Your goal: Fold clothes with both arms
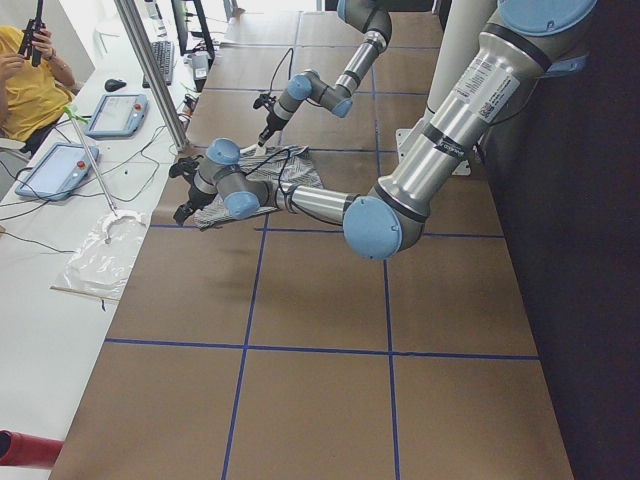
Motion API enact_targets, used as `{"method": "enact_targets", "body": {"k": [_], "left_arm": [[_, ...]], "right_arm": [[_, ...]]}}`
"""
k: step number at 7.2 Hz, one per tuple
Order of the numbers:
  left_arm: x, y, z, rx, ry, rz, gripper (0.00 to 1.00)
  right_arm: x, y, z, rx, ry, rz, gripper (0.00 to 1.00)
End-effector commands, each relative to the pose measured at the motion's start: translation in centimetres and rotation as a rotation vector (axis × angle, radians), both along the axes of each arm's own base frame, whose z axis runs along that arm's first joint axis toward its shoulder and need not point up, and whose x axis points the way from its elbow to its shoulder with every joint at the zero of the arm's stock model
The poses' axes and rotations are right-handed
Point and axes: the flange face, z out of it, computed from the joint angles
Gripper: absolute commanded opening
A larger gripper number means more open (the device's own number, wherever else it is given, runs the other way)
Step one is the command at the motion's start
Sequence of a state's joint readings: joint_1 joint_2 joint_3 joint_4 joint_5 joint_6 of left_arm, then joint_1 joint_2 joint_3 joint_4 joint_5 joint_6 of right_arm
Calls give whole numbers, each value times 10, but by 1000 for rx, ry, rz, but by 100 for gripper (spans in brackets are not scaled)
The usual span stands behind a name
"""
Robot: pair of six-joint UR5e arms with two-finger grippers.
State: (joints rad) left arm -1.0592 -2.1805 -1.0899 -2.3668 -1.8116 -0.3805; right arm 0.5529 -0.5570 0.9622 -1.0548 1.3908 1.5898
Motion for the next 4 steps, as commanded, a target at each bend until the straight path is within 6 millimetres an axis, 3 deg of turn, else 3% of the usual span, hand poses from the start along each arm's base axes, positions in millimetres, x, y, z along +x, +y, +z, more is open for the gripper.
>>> {"method": "enact_targets", "body": {"k": [1, 3, 4], "left_arm": [[1, 3, -4, 7, 6, 3, 100], [6, 8, -13, 19, 22, 21, 100], [9, 10, -12, 14, 30, 37, 100]], "right_arm": [[31, 19, 5, 6, -7, -6, 0], [85, 71, 71, 19, -5, -8, 0], [103, 96, 92, 27, 0, -16, 0]]}}
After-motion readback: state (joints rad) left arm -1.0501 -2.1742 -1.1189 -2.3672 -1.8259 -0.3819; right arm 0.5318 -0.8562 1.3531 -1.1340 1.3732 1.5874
